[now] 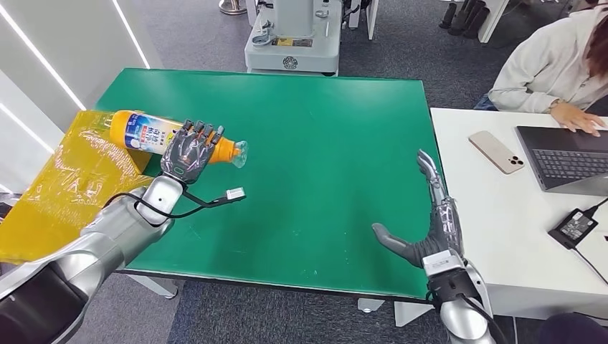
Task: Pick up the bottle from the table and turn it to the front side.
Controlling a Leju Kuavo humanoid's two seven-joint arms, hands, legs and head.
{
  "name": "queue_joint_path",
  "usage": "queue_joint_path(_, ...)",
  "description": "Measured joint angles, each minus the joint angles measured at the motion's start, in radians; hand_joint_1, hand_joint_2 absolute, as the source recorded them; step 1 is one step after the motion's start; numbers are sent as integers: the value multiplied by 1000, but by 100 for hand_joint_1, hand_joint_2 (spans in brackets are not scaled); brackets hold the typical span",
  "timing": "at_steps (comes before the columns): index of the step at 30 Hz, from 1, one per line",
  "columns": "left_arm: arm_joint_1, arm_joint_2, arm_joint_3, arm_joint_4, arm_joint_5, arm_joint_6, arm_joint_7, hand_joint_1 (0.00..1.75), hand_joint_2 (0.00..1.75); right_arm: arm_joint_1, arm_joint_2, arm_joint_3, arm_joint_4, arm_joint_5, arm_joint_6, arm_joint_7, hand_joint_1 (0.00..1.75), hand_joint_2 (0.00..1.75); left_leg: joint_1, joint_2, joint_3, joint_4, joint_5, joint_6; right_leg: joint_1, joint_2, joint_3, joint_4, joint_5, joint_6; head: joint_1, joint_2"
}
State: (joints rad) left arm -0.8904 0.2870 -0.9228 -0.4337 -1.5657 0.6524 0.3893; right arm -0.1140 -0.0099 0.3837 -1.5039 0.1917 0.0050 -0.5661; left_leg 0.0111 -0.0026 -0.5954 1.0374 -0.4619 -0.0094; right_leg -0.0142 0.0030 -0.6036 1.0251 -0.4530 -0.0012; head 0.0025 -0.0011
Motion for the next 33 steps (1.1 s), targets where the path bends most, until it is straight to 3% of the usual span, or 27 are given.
queue_joint_path(10, 40, 53, 8, 13, 1, 2, -8, 175, 175, 37, 0, -45, -40, 27, 14, 10, 0, 175, 0, 0, 0, -1, 0, 0, 0, 0, 0, 0, 0, 0, 0, 0)
queue_joint_path(29, 207, 125, 205, -10, 0, 7, -21, 174, 175, 96, 18, -103, -114, 47, 57, 34, 0, 175, 0, 1, 0, -1, 0, 0, 0, 1, -1, 0, -1, -2, 0, 0)
queue_joint_path(33, 219, 124, 237, -12, 2, -10, -62, 173, 175, 99, 33, -111, -116, 62, 83, 31, 0, 175, 0, 2, 0, -1, 0, 0, 0, 1, -1, 0, -1, -2, 0, 0)
